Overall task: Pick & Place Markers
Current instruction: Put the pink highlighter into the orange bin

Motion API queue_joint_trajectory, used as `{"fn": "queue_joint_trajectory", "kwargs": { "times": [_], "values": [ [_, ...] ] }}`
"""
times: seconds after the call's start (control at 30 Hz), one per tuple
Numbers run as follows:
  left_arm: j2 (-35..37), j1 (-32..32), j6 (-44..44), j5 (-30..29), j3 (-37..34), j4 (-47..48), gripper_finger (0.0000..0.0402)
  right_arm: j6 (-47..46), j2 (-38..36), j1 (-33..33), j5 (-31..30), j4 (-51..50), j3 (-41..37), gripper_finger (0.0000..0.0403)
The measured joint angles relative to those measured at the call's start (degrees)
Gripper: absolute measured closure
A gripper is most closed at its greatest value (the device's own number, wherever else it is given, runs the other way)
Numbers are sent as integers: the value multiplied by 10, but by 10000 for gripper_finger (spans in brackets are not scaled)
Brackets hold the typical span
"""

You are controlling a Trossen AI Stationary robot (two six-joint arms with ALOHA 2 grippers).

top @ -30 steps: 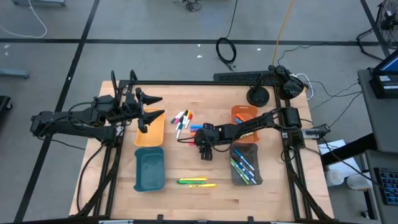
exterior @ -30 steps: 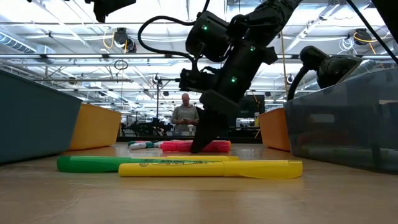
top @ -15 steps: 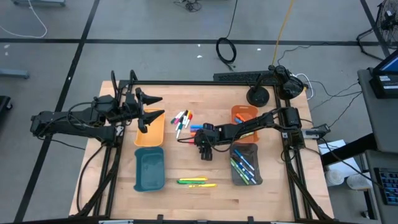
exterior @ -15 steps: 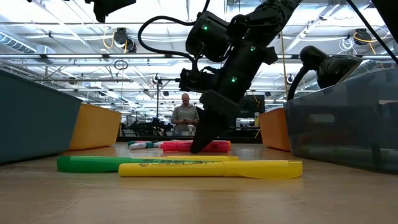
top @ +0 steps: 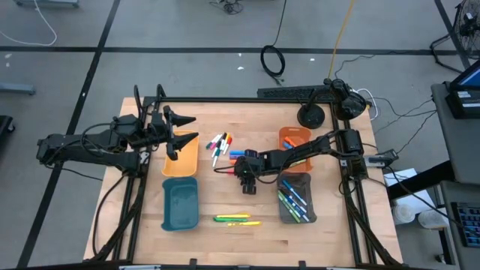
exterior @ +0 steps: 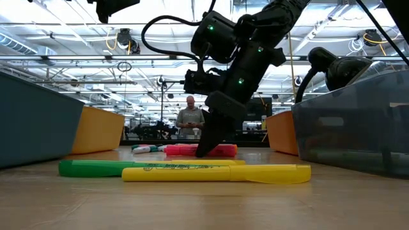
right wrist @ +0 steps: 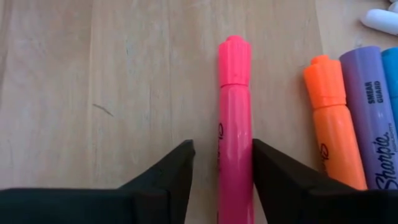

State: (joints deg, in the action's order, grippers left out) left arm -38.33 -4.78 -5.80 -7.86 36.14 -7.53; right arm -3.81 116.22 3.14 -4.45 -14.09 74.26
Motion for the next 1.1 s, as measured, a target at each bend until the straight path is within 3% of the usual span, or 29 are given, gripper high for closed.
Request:
{"fn": "queue_joint_trajectory", "kwargs": {
  "times": [1.1],
  "values": [
    [0, 0, 0, 0, 0, 0, 119, 1, 0, 0, 0, 0, 0, 334]
  ]
}}
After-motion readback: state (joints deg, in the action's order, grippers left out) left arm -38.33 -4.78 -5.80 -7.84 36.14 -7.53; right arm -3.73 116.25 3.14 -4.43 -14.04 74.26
